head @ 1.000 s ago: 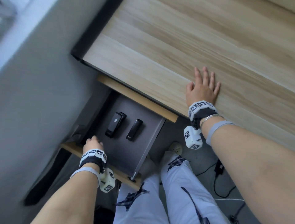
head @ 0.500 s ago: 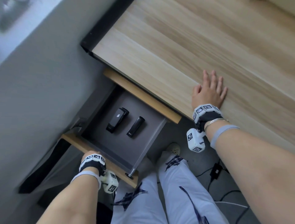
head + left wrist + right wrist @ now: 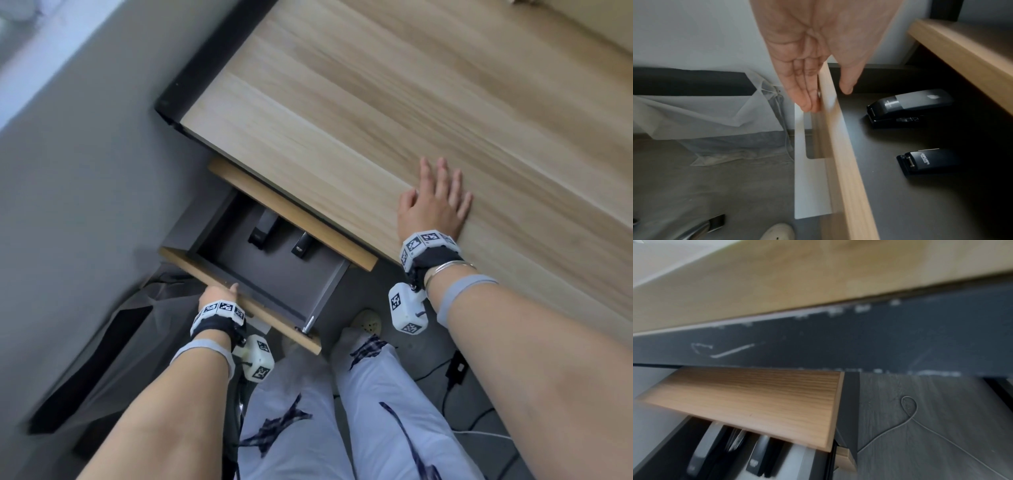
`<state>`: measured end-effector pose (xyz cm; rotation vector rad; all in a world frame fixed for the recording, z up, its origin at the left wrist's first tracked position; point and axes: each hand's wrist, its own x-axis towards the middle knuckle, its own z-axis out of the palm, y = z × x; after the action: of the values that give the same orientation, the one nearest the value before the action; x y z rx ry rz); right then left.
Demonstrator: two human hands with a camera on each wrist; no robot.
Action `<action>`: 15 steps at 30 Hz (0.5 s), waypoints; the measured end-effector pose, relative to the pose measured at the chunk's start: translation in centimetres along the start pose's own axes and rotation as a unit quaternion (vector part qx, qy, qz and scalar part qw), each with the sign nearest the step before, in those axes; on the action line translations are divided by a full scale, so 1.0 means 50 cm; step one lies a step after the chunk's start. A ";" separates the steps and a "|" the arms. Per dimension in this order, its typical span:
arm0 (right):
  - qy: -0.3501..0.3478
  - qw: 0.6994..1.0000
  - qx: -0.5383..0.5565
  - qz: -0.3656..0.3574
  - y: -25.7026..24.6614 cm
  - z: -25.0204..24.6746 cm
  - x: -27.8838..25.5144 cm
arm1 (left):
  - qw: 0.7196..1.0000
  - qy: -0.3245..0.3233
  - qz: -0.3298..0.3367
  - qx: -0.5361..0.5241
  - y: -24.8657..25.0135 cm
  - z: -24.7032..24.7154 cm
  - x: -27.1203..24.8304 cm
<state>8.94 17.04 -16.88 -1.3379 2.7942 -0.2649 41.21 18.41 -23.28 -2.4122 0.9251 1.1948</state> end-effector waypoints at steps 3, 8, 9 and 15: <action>-0.002 1.000 -0.003 0.003 0.000 0.001 0.000 | 0.999 -0.013 0.038 -0.025 0.045 0.006 0.005; -0.005 1.000 -0.004 0.003 0.000 0.001 0.000 | 0.994 -0.021 0.091 -0.061 0.114 0.009 -0.005; -0.005 1.000 -0.003 0.003 0.000 0.001 0.001 | 0.992 -0.025 0.097 -0.080 0.128 0.010 -0.012; -0.001 1.000 -0.006 0.006 -0.001 0.001 0.002 | 0.973 -0.051 0.129 -0.182 0.197 0.031 -0.020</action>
<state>8.92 16.90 -16.89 -1.3227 2.8056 -0.2458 33.29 12.24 -23.24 -2.5262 1.0965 1.6973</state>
